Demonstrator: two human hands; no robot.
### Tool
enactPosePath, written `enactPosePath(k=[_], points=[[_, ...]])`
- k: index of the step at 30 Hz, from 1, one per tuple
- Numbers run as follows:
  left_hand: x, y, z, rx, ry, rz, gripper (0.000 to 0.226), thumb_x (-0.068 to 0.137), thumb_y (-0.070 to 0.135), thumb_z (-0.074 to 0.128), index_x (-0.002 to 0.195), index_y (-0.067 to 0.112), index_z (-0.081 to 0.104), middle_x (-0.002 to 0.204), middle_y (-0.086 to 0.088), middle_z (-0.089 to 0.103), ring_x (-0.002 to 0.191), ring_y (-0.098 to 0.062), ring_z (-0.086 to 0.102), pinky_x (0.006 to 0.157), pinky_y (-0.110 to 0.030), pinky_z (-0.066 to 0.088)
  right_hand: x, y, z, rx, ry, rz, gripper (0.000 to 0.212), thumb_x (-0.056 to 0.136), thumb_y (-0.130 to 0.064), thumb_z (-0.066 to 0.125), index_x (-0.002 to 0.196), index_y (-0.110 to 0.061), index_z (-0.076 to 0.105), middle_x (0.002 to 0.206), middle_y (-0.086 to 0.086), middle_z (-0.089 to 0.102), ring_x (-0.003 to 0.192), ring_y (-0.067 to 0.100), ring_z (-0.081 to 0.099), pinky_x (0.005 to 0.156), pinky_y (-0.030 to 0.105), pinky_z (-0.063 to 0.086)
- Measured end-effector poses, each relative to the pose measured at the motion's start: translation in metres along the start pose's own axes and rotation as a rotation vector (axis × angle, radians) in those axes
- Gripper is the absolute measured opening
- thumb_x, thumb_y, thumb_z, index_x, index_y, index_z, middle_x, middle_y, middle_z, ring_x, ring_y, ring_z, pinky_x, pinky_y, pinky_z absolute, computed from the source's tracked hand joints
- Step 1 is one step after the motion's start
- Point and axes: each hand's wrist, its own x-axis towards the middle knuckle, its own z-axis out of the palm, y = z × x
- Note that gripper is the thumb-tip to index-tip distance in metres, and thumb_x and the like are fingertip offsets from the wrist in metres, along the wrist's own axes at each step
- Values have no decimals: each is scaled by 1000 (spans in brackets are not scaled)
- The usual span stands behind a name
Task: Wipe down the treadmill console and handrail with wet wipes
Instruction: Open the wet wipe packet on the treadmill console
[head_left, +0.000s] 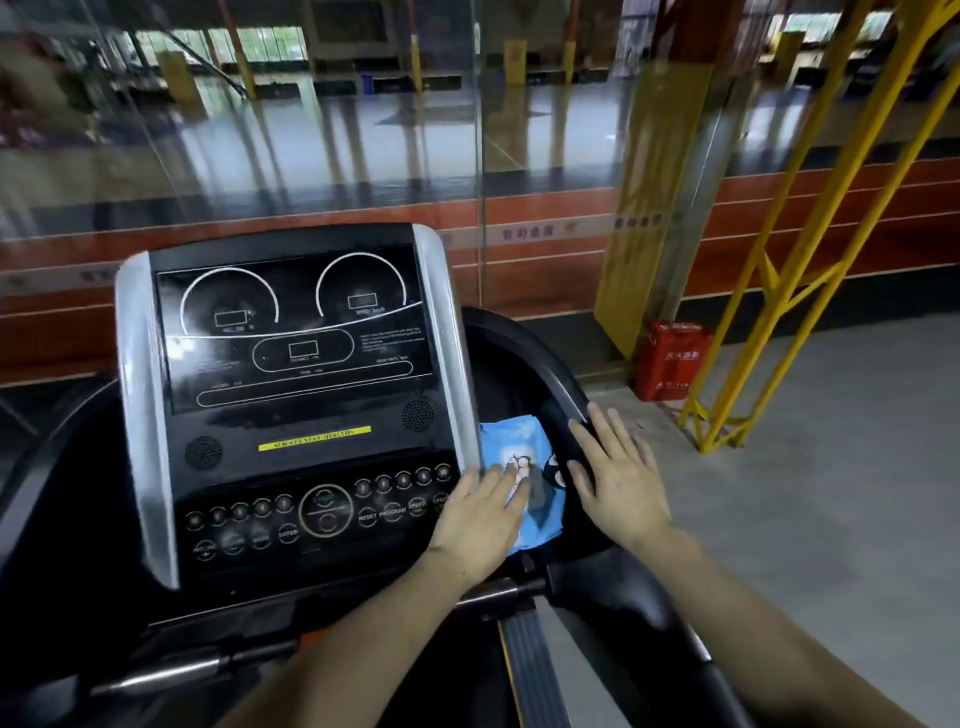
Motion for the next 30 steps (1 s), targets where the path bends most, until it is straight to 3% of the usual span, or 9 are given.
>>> enactPosePath(k=[2, 6, 11, 14, 19, 30], points=[[12, 4, -2, 37, -69, 26, 68, 96, 41, 65, 154, 12, 45, 146, -14, 56, 133, -31, 49, 111, -50, 26, 7, 6, 0, 26, -32, 0, 60, 104, -38, 51, 160, -26, 34, 172, 0, 17, 158, 24, 21, 119, 52, 34], [32, 7, 6, 172, -222, 41, 70, 109, 49, 36, 164, 15, 8, 162, -21, 30, 150, -37, 27, 122, -61, 14, 11, 17, 12, 26, -106, 19, 64, 103, -30, 56, 162, -27, 31, 171, -7, 18, 155, 18, 29, 112, 48, 42], [43, 5, 6, 256, -310, 46, 71, 111, 48, 32, 165, 20, -4, 168, -25, 11, 155, -41, 17, 124, -67, -1, 6, 29, 19, 36, -111, 42, 66, 100, -21, 62, 160, -21, 37, 170, -11, 19, 152, 17, 37, 109, 45, 47], [53, 5, 8, 254, -321, 39, 73, 110, 49, 31, 165, 24, -10, 168, -24, 8, 155, -40, 17, 125, -67, -1, 7, 33, 23, 46, -112, 30, 68, 100, -19, 62, 162, -22, 33, 168, -15, 11, 153, 17, 34, 112, 43, 46], [63, 4, 8, 218, -310, 21, 74, 108, 55, 34, 165, 30, -6, 164, -21, 15, 149, -39, 24, 124, -67, 3, 8, 36, 27, 73, -107, 17, 69, 100, -18, 61, 162, -23, 31, 170, -14, 13, 153, 18, 34, 113, 40, 45], [60, -5, -1, 94, -167, 41, 74, 98, 58, 57, 158, 29, 23, 151, -14, 40, 138, -35, 45, 123, -68, -11, 8, 42, 36, 127, -97, 5, 70, 101, -18, 57, 163, -26, 27, 170, -18, 5, 155, 18, 30, 115, 45, 43]])
